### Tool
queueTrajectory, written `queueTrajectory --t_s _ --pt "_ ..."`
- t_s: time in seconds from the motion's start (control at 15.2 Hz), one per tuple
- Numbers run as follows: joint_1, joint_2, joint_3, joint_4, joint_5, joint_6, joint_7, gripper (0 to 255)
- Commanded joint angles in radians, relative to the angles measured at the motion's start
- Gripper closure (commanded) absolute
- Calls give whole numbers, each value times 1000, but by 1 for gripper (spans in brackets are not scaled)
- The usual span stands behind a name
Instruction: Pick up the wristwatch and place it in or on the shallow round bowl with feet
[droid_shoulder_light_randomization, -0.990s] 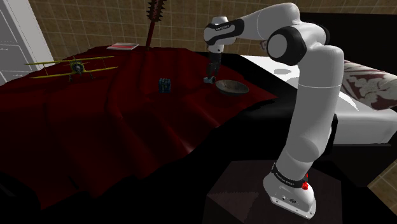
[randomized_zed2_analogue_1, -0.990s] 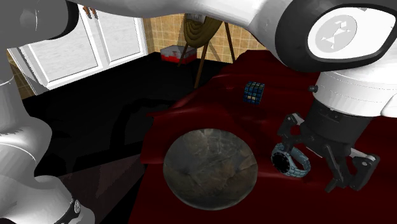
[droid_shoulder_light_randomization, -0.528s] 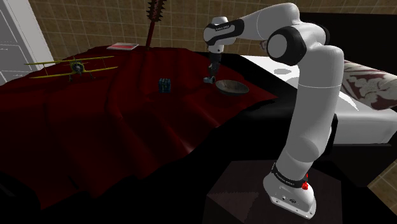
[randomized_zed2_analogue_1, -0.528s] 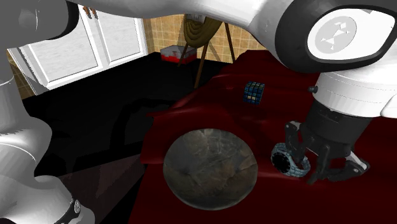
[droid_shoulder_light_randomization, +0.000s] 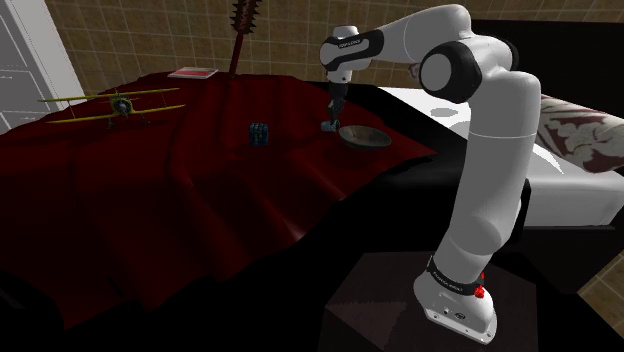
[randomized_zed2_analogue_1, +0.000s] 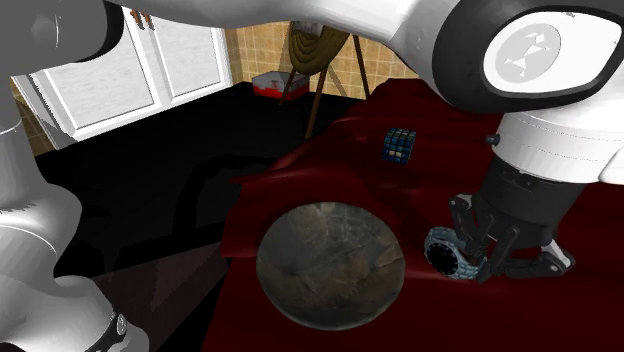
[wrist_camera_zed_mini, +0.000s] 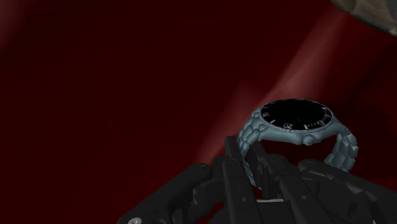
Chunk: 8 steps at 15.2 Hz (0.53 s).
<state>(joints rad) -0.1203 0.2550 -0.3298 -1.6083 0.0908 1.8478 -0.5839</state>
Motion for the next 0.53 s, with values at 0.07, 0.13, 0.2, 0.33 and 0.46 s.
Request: queueTrajectory --t_s 0.07,0.13,0.2,0.33,0.46 --pt "-1 -1 -1 23 -1 -26 1 255" --pt "-1 -2 -1 35 -2 -40 2 255" --pt "-2 -2 -1 48 -2 -53 2 255" --pt "-3 -3 -2 75 -3 -80 3 255" --pt "-4 -2 -2 103 -3 -107 3 255"
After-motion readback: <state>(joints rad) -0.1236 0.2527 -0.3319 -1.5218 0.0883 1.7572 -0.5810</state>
